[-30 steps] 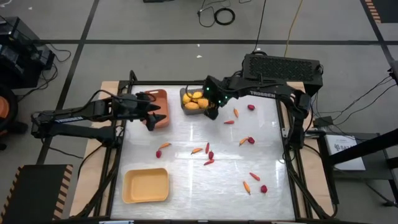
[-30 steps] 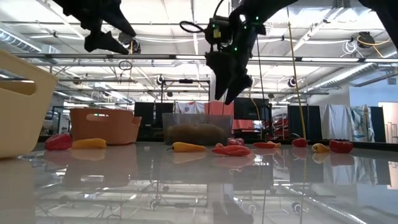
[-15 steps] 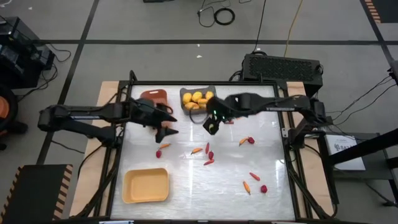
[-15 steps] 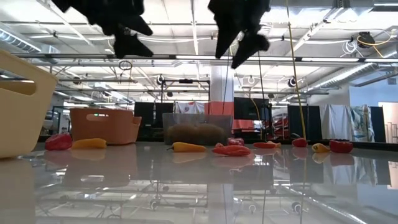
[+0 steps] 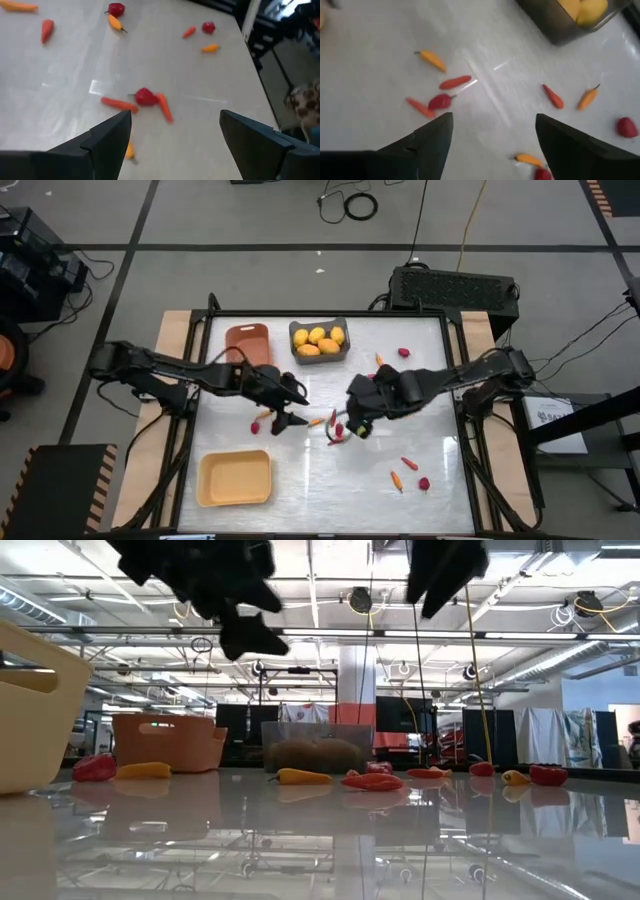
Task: Sort produce into baskets
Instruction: Put the orange chili pepper into the orange bin
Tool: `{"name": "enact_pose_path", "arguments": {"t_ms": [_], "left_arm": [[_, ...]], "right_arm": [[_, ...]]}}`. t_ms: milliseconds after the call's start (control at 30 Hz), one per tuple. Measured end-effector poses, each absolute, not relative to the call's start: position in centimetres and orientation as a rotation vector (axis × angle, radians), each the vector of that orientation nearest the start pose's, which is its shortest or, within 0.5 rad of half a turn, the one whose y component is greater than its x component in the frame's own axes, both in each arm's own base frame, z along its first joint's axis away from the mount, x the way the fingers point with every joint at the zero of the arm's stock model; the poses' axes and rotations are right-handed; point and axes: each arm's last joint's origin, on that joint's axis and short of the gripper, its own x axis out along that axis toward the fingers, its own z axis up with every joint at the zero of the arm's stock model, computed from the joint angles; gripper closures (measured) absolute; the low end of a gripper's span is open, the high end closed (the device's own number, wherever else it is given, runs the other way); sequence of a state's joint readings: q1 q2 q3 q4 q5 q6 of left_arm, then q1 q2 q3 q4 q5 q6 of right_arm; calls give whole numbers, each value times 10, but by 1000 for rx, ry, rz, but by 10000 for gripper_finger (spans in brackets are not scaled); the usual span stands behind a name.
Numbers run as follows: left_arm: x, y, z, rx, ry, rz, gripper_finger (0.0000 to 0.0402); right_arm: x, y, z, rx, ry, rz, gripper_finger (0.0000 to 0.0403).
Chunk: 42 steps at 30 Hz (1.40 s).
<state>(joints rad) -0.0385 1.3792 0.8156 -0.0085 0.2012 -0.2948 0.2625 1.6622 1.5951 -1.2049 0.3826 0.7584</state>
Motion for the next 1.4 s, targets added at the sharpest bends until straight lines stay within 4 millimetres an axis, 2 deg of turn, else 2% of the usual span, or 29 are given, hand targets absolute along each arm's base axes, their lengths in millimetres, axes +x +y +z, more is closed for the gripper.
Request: {"name": "enact_pose_path", "arguments": {"t_ms": [133, 267, 433, 567, 767, 1100, 1267, 1400], "left_arm": [[314, -27, 229, -390, 587, -85, 91], [339, -36, 231, -394, 587, -51, 91], [361, -54, 223, -383, 622, -52, 91], [373, -71, 214, -362, 633, -37, 91], [379, -92, 179, -295, 702, 28, 91], [382, -108, 128, -249, 836, 22, 91], [384, -109, 116, -232, 848, 40, 92], [385, -108, 113, -216, 846, 59, 110]], "right_arm": [[284, 82, 335, 179, 1049, -447, 168], [243, 82, 337, 152, 996, -396, 197], [193, 74, 317, 192, 886, -369, 225], [169, 71, 298, 292, 778, -305, 244], [156, 72, 283, 412, 683, -166, 265], [157, 75, 281, 418, 669, -155, 276], [160, 76, 278, 428, 675, -179, 276], [163, 77, 276, 461, 677, -216, 276]]}}
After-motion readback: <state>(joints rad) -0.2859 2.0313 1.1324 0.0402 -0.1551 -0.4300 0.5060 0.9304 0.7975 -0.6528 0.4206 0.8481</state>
